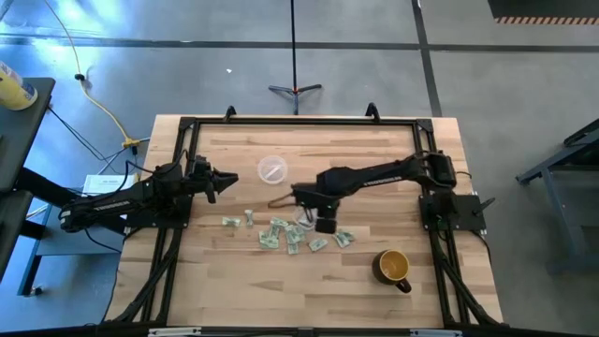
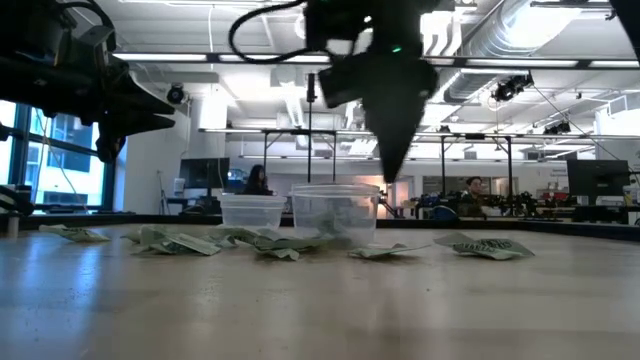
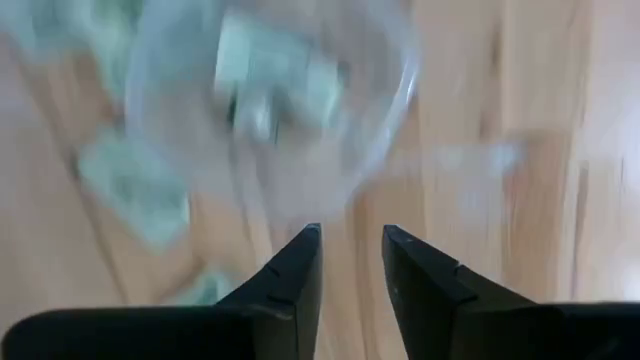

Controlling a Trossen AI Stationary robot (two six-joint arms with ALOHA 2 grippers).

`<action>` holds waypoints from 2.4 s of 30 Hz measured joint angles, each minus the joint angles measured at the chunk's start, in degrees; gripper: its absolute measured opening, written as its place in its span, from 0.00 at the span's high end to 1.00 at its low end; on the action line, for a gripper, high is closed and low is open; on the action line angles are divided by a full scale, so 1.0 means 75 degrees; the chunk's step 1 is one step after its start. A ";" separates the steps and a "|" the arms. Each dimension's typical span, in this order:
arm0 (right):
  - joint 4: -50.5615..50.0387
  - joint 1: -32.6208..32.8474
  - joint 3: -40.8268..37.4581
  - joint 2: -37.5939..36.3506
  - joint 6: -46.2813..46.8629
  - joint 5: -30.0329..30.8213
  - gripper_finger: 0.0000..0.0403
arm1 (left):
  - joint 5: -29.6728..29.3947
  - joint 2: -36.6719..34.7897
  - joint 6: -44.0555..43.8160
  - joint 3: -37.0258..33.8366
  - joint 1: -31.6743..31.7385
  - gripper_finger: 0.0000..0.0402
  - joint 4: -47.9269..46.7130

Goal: Pick and place items into bin
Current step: Put the light green stevia packet into the transparent bin

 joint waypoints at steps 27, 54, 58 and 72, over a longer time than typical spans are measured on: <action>0.3208 0.2126 -0.3888 -0.1499 0.5268 0.1008 0.39 | 0.0227 0.0000 0.0178 -0.0001 0.0000 0.68 -0.0012; 0.3152 0.2155 -0.3755 -0.0948 0.4551 0.0598 0.71 | 0.0219 0.0656 0.0172 0.0000 0.0000 0.68 -0.0017; 0.2983 0.2048 -0.3789 -0.1187 0.4303 0.0402 0.92 | 0.0219 0.0650 0.0170 0.0000 0.0000 0.68 -0.0010; 0.3246 0.0112 -0.3281 -0.2680 0.3308 -0.0026 0.98 | 0.0169 0.0647 0.0169 0.0000 0.0000 0.68 0.0082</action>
